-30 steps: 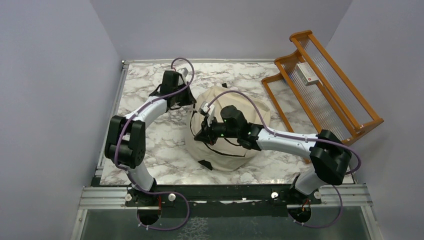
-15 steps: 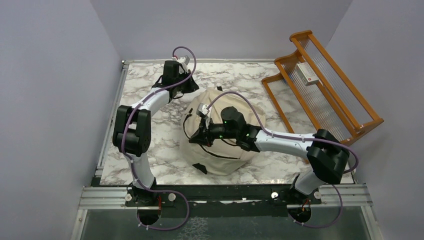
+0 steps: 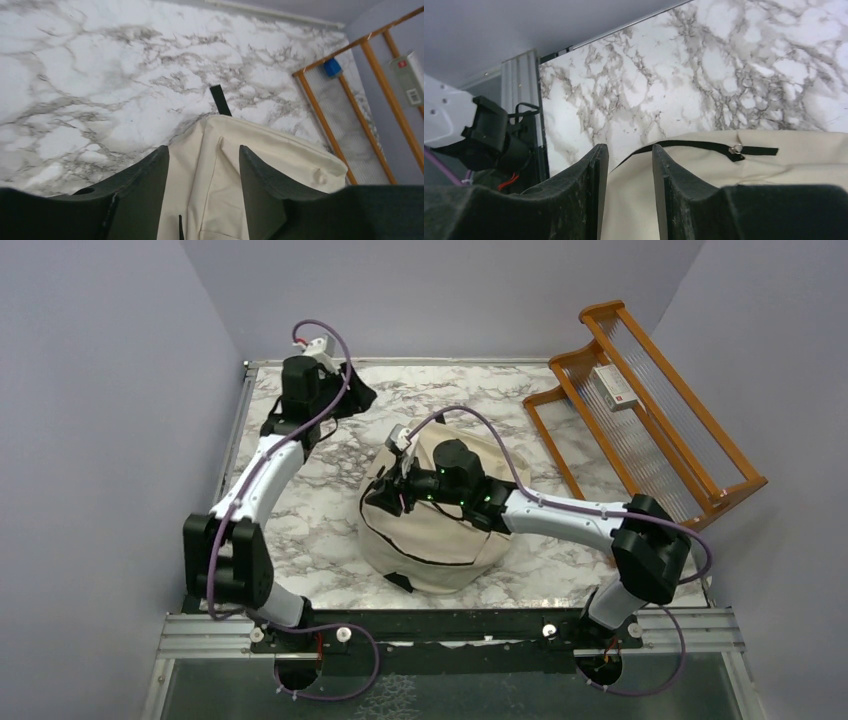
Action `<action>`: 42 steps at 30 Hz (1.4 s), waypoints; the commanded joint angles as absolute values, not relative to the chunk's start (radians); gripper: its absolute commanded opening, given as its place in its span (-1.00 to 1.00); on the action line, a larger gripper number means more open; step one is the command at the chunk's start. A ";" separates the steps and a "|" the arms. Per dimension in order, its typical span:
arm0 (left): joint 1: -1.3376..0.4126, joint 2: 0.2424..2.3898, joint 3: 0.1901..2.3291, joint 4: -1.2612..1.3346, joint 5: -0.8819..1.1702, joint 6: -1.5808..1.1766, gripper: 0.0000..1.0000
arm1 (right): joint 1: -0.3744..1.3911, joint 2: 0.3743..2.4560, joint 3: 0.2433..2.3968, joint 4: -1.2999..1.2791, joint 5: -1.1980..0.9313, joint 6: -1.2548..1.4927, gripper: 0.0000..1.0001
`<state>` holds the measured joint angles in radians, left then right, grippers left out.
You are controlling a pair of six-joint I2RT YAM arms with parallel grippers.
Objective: Pack the student bag
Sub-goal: Zip the student bag at the center of the board, then pick up the student bag at the center of the board.
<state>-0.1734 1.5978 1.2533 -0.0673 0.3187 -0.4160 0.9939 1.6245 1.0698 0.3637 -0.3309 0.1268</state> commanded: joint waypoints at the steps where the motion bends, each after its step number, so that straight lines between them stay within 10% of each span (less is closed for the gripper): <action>1: -0.155 1.345 1.118 -0.159 0.181 -0.486 0.16 | 1.000 1.568 1.097 0.257 -0.179 0.095 -0.13; 9: -0.225 0.970 0.801 -0.397 0.070 -0.691 0.42 | 0.927 1.409 1.000 0.040 0.092 0.100 0.03; 23: -0.488 0.815 0.677 -0.609 -0.035 -0.879 0.71 | 0.849 1.579 1.091 -0.196 -0.064 -0.301 0.27; 42: -0.583 0.934 0.553 -0.404 -0.001 -0.875 0.24 | 0.849 1.710 1.129 -0.219 -0.115 -0.412 0.21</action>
